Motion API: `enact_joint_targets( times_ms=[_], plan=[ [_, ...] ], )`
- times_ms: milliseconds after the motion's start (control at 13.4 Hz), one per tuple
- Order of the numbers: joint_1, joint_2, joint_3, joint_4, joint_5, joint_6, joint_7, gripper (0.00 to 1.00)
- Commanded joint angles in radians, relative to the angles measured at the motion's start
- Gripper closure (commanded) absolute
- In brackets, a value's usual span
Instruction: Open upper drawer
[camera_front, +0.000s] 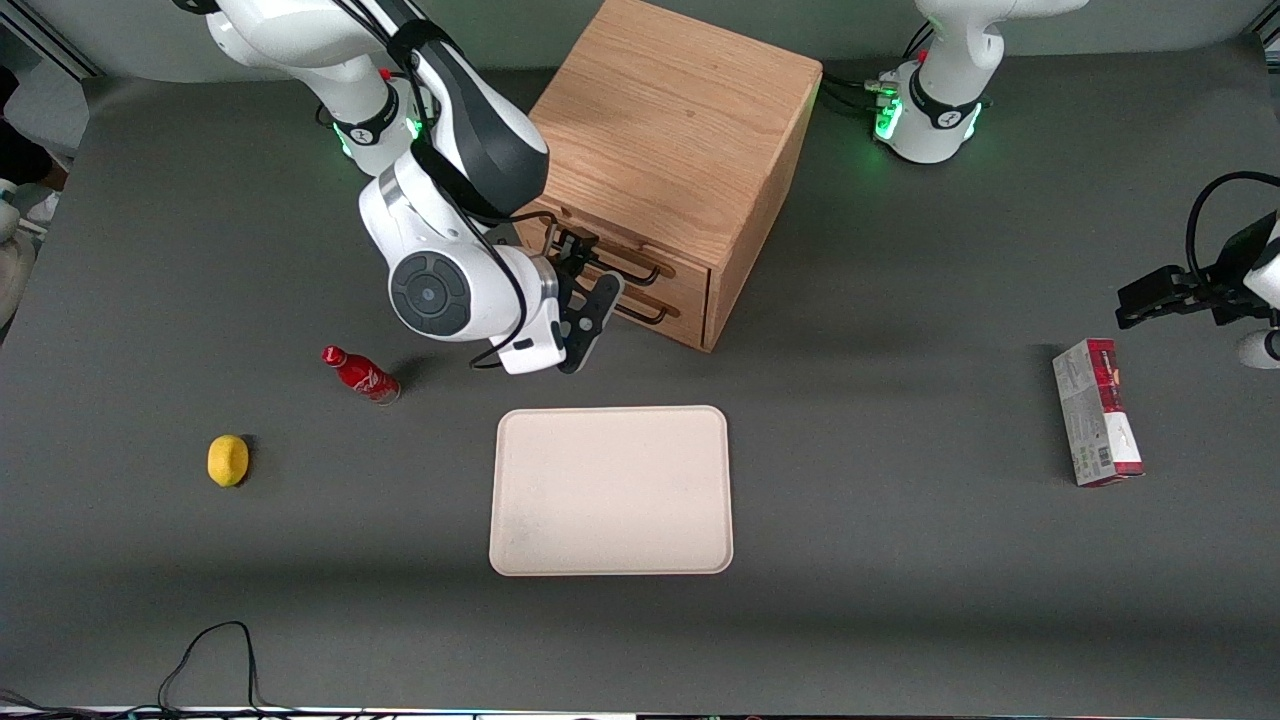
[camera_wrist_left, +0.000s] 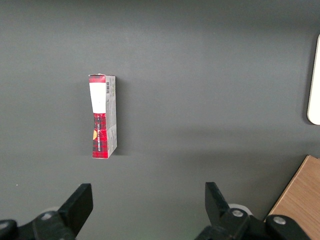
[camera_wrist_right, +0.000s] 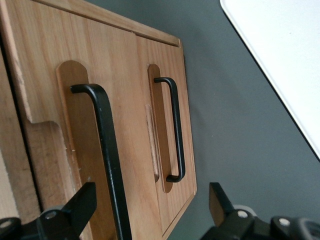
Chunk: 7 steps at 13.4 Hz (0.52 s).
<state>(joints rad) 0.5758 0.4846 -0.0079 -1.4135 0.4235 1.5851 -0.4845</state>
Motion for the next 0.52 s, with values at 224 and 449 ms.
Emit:
enact_joint_targets(
  times_ms=[224,449],
  plan=[
    [0.033,0.022,-0.007,0.021,0.024,-0.020,-0.028,0.00],
    [0.039,0.022,-0.007,0.001,0.023,-0.011,-0.028,0.00]
  ],
)
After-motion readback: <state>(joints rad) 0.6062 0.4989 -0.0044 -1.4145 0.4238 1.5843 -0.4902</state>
